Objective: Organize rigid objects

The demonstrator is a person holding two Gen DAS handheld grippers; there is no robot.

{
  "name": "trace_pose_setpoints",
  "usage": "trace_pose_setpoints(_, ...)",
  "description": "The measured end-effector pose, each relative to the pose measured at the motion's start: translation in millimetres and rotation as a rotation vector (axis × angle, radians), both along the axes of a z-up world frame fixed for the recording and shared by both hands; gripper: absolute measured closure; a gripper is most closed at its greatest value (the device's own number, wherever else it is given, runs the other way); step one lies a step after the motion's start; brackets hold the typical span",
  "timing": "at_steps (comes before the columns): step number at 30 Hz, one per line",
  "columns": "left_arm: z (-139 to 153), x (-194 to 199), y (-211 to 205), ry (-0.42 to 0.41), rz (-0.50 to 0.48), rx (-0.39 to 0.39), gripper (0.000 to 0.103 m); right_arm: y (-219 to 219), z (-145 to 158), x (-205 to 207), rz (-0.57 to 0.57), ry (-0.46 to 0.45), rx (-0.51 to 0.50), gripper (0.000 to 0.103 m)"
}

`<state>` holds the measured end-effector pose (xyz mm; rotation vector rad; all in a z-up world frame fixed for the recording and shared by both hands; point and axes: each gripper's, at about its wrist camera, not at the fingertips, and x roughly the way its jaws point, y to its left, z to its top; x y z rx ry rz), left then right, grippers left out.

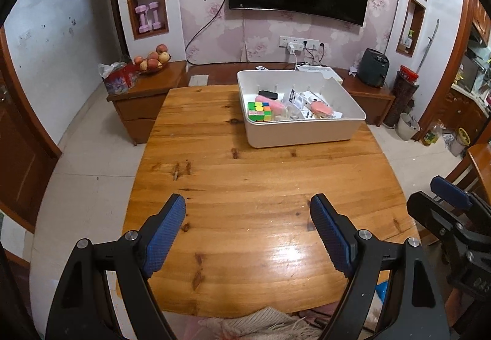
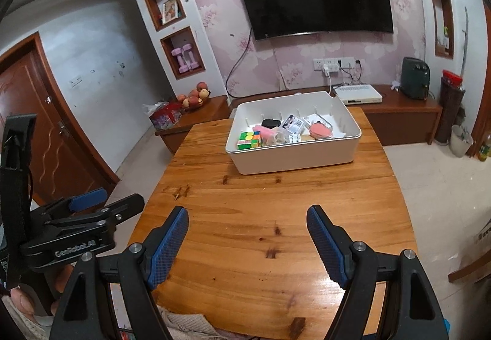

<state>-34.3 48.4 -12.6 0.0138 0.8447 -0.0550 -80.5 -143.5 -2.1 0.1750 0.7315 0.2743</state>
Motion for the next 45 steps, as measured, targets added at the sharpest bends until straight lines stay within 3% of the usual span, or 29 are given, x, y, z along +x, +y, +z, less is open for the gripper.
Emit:
trace_pose_setpoints(6,-5.7,-8.1,3.6,0.006,0.013,-0.013,0.017,4.8,-3.1,-16.8,-0.020,-0.007,-0.029,0.023)
trace_pose_setpoints(16,6.4,-27.2,2.6,-0.083,0.035,0.024,0.017,5.0,6.4,-30.2,-0.076,-0.069,-0.070,0.022)
trace_pose_setpoints(27,3.9,-22.2,5.9,-0.091,0.057,0.024,0.017,13.2,15.6,-32.4,-0.081,-0.141,-0.107,0.022)
trace_pose_setpoints(45,-5.5,-1.2,17.5,-0.041,0.077,0.010,0.017,22.9,12.6,-8.2,-0.069,-0.102,-0.144,0.022)
